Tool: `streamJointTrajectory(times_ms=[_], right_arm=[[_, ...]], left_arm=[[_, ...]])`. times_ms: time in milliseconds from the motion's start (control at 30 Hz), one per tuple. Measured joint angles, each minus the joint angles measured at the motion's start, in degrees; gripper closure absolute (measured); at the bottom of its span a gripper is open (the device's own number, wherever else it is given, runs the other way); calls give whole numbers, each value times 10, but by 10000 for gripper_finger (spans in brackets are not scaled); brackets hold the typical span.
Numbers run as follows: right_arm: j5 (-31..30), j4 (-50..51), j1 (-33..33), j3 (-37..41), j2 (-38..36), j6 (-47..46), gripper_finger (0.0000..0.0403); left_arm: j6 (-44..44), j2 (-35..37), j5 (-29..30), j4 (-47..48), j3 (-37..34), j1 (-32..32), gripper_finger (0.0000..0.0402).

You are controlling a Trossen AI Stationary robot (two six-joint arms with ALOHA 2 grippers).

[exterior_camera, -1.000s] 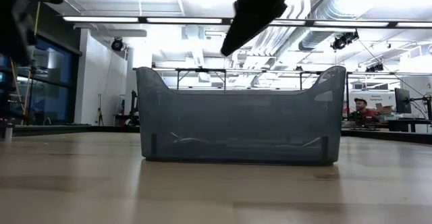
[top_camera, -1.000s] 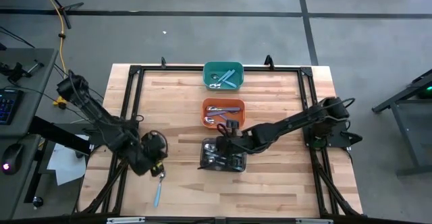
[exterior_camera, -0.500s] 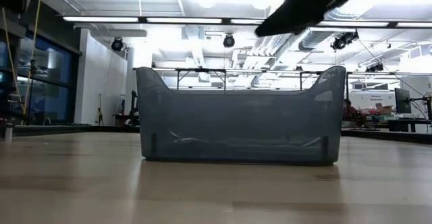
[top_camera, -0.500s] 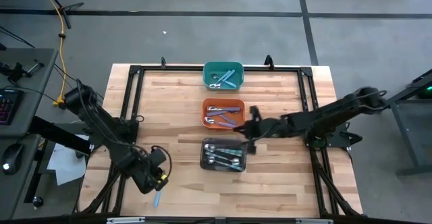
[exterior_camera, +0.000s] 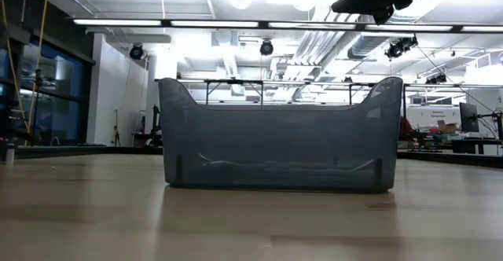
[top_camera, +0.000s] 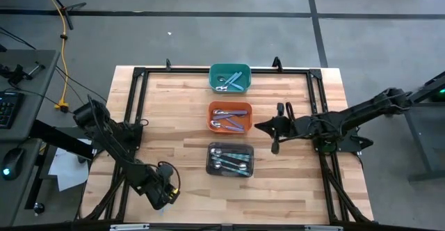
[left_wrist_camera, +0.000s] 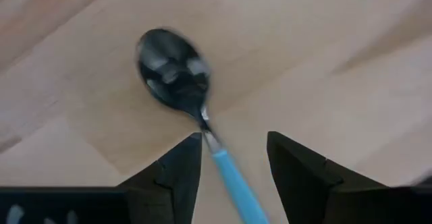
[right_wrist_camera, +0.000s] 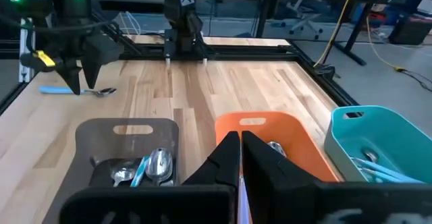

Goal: Sort silverware by color (type)
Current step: Put the blue spoon into the blue bin

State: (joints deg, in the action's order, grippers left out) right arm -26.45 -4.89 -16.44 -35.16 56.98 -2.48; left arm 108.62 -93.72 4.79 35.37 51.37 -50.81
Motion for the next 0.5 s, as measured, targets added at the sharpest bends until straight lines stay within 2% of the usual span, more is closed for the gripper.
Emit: streamJointTrajectory(times_ms=[200, 300, 433, 500], right_arm=[[-25, 0, -14, 1, -1, 2, 403], [-30, 0, -16, 1, -1, 7, 403], [-31, 0, -16, 1, -1, 8, 403], [-31, 0, -16, 1, 0, 8, 403]], left_arm=[[7, -30, -22, 7, 1, -10, 273], [-8, -30, -18, 17, 1, -16, 310], [-64, -25, -5, 38, 0, -18, 381], [-84, -23, 7, 51, 0, -12, 391]])
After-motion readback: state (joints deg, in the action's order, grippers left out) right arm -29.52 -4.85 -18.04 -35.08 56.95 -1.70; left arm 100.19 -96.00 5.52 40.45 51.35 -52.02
